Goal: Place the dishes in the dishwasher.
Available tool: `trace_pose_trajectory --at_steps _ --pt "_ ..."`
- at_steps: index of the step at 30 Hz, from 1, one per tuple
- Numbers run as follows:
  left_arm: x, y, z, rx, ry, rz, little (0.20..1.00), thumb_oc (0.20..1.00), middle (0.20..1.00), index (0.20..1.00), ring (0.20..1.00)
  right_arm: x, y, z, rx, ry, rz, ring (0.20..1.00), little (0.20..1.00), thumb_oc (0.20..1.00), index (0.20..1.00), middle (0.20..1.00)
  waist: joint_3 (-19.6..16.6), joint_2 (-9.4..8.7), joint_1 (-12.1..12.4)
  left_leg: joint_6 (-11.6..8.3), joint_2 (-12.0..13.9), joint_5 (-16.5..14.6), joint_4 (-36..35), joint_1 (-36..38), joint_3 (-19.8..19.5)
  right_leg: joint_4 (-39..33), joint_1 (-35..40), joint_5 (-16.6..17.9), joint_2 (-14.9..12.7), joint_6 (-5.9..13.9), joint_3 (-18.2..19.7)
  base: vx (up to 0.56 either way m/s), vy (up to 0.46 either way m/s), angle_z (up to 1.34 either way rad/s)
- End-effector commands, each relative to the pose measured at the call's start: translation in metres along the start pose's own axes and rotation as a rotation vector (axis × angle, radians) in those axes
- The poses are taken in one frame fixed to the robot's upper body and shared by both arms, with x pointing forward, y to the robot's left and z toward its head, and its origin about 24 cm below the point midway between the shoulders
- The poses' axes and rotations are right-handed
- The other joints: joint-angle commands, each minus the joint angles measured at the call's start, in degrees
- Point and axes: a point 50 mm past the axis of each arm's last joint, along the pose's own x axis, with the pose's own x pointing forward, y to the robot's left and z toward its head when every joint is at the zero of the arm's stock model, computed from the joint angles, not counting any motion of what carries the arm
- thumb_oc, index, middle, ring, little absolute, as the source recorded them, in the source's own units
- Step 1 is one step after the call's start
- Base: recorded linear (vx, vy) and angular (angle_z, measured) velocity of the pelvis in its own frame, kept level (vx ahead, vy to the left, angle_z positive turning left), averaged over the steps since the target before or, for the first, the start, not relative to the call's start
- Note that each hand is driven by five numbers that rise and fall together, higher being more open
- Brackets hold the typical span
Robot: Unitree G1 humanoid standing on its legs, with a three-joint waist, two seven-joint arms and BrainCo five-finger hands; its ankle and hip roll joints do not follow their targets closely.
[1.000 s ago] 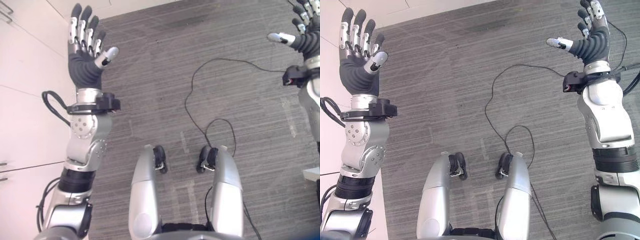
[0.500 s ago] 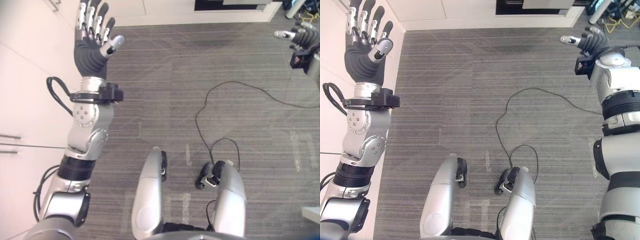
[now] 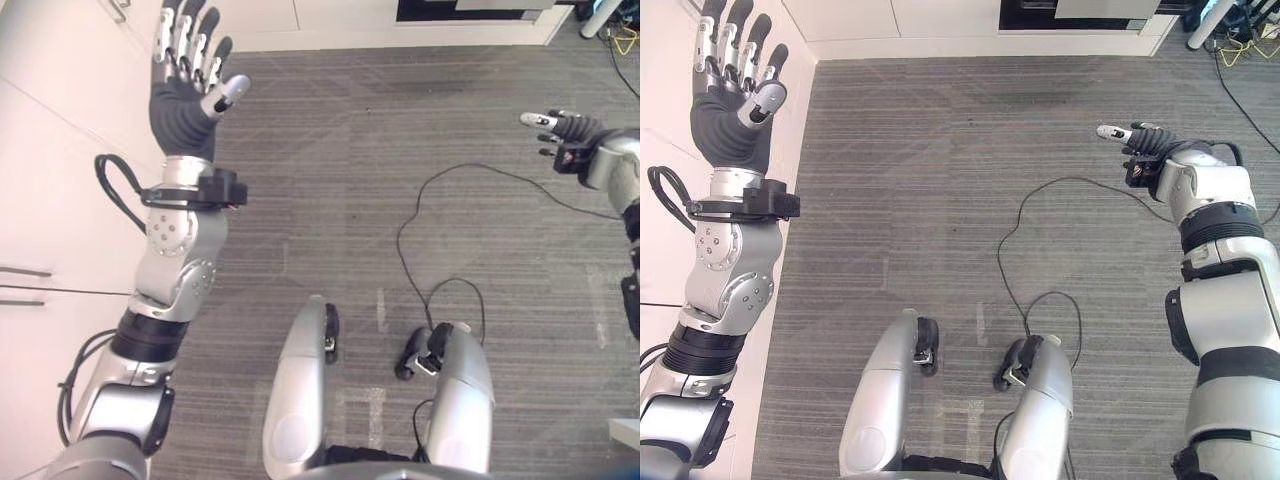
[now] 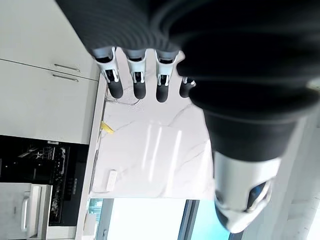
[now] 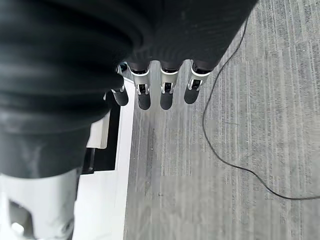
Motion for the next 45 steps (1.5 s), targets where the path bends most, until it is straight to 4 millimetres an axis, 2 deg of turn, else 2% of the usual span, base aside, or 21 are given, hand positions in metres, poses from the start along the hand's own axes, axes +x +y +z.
trace_pose_trajectory --at_steps 1,4,7,18,19,29,36,40,41,43,45 --pt "-0.012 0.000 0.010 -0.005 -0.103 0.015 1.000 1.000 1.000 1.000 1.000 0.002 0.001 -0.019 -0.002 -0.016 0.010 1.000 1.000 1.000 1.000 1.000 -4.56 0.97 1.39 -3.25 4.76 -1.18 -7.15 4.28 -1.04 -0.68 -0.68 -2.16 -0.64 2.50 4.51 0.05 0.003 -0.09" --pt "-0.015 0.003 0.010 -0.006 -0.097 0.023 1.000 1.000 1.000 1.000 1.000 0.003 0.008 -0.045 -0.002 0.009 0.035 1.000 1.000 1.000 1.000 1.000 -5.43 0.24 1.12 -3.15 4.93 -1.53 -6.63 4.57 -1.14 -0.37 -0.42 -2.22 -0.62 2.43 4.39 0.06 -0.036 -0.06" --pt "-0.014 -0.001 0.006 -0.010 -0.088 0.025 1.000 1.000 1.000 1.000 1.000 0.007 0.017 -0.060 0.018 0.035 0.038 1.000 1.000 1.000 1.000 1.000 -5.86 0.09 0.98 -2.71 4.99 -2.10 -5.35 3.95 -1.16 0.68 -1.23 -2.45 -0.27 2.40 4.78 0.00 0.000 0.00" --pt "-0.015 -0.006 0.002 0.003 -0.111 0.039 1.000 1.000 1.000 1.000 1.000 0.008 0.022 -0.077 0.053 0.055 0.065 1.000 1.000 1.000 1.000 1.000 -7.20 -0.28 0.62 -2.31 4.40 -1.99 -5.67 3.13 -0.85 -0.31 -1.96 -1.62 0.72 2.49 4.84 -0.03 0.004 -0.01" --pt "-0.016 -0.005 0.003 0.007 -0.122 0.037 1.000 1.000 1.000 1.000 1.000 0.007 0.019 -0.085 0.064 0.063 0.064 1.000 1.000 1.000 1.000 1.000 -7.64 -0.61 0.66 -2.23 4.30 -1.93 -6.07 3.21 -0.77 -0.72 -1.92 -1.28 0.65 2.64 4.70 0.00 0.000 0.00" --pt "-0.014 -0.005 0.000 0.024 -0.112 0.044 1.000 1.000 1.000 1.000 1.000 0.005 0.023 -0.116 0.102 0.122 0.089 1.000 1.000 1.000 1.000 1.000 -9.32 -1.79 0.36 -2.18 3.78 -2.51 -5.95 3.83 -0.74 -1.46 -1.17 -0.75 1.54 2.77 4.71 0.01 0.001 0.00" --pt "-0.012 -0.004 -0.001 0.039 -0.115 0.055 1.000 1.000 1.000 1.000 1.000 0.003 0.035 -0.129 0.165 0.120 0.140 1.000 1.000 1.000 1.000 1.000 -10.18 -2.39 0.28 -1.99 3.51 -2.19 -7.50 4.86 -0.56 -2.95 -0.12 -0.06 1.95 3.08 4.35 0.01 0.002 0.00" --pt "-0.016 -0.002 0.001 0.049 -0.124 0.055 1.000 1.000 1.000 1.000 1.000 -0.003 0.044 -0.147 0.204 0.133 0.184 1.000 1.000 1.000 1.000 1.000 -10.68 -2.92 0.11 -1.81 3.57 -0.27 -12.53 7.51 -0.14 -6.31 2.13 1.57 2.02 3.57 3.61 0.02 -0.033 -0.01" --pt "-0.021 0.000 0.005 0.054 -0.157 0.051 1.000 1.000 1.000 1.000 1.000 -0.013 0.061 -0.170 0.313 0.122 0.227 1.000 1.000 1.000 1.000 1.000 -11.01 -3.07 -0.43 -2.18 3.71 3.34 -21.45 12.24 1.41 -12.36 6.16 3.88 2.57 4.65 2.43 0.00 -0.033 0.03" --pt "-0.023 0.000 0.007 0.061 -0.167 0.045 1.000 1.000 1.000 1.000 1.000 -0.018 0.068 -0.175 0.326 0.100 0.243 1.000 1.000 1.000 1.000 1.000 -11.30 -3.24 -0.69 -2.34 3.88 5.08 -25.23 14.72 2.36 -15.46 8.51 4.95 2.85 5.06 1.58 -0.03 -0.025 -0.05" --pt "-0.025 0.000 0.011 0.074 -0.187 0.051 1.000 1.000 1.000 1.000 1.000 -0.025 0.073 -0.170 0.362 0.040 0.267 1.000 1.000 1.000 1.000 1.000 -11.71 -3.35 -1.20 -2.38 3.84 8.39 -30.64 17.56 3.79 -20.64 11.42 7.25 3.52 4.91 0.02 -0.06 0.003 -0.15"
